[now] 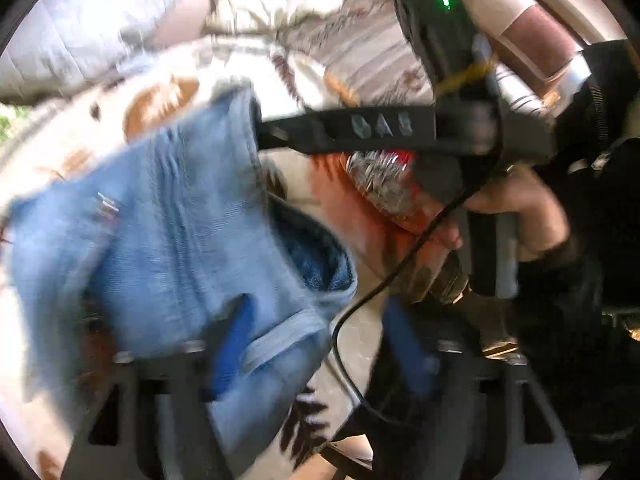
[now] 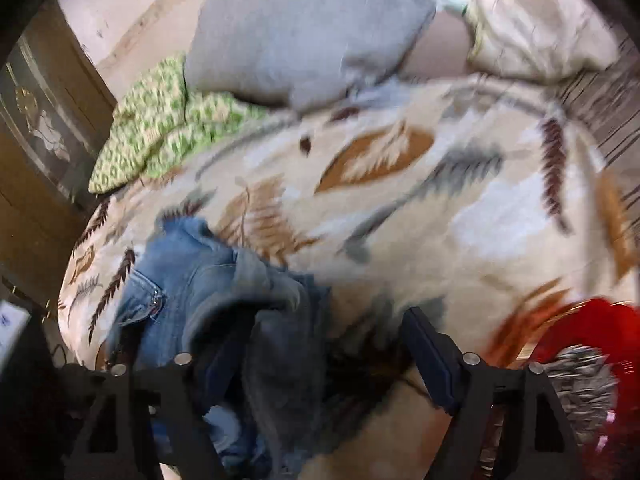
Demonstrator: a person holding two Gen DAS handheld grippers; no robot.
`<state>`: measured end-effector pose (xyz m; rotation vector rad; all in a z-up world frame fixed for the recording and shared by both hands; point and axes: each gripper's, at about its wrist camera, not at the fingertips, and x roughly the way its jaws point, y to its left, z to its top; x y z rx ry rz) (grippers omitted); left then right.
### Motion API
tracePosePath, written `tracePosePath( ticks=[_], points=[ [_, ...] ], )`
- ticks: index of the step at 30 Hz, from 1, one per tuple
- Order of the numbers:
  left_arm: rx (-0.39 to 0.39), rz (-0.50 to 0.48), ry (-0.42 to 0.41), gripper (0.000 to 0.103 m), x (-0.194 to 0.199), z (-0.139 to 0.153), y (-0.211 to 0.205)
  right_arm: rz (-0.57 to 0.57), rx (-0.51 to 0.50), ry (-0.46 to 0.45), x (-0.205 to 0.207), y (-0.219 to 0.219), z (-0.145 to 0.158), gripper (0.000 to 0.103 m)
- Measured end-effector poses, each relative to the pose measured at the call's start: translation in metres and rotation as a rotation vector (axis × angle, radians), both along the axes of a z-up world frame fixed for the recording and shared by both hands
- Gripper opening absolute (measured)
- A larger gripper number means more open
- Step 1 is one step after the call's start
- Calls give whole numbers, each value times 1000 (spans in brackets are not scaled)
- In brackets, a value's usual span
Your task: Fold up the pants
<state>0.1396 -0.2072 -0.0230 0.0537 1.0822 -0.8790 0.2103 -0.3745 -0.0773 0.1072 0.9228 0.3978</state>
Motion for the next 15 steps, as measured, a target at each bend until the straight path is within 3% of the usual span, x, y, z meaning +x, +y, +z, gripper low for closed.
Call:
tracePosePath(
  ticks=[3,6,9,12,14,15],
  points=[
    [83,16,-126,89,-8,29,31,-10,64,-52,-20,-13,24,81],
    [192,67,-164,89,4,33,63,11,109,-69,-45,-11,29,81],
    [277,144,-110,89,23,12,92,44,115,-12,-61,0,11,81],
    [248,214,11,89,38,-16,116,98,101,43,-67,14,-10,81],
    [209,205,70,89,41,-32,113,127,102,68,-64,21,-21,80],
    [210,196,76,89,39,-35,112,146,87,77,-63,26,-26,73]
  ],
)
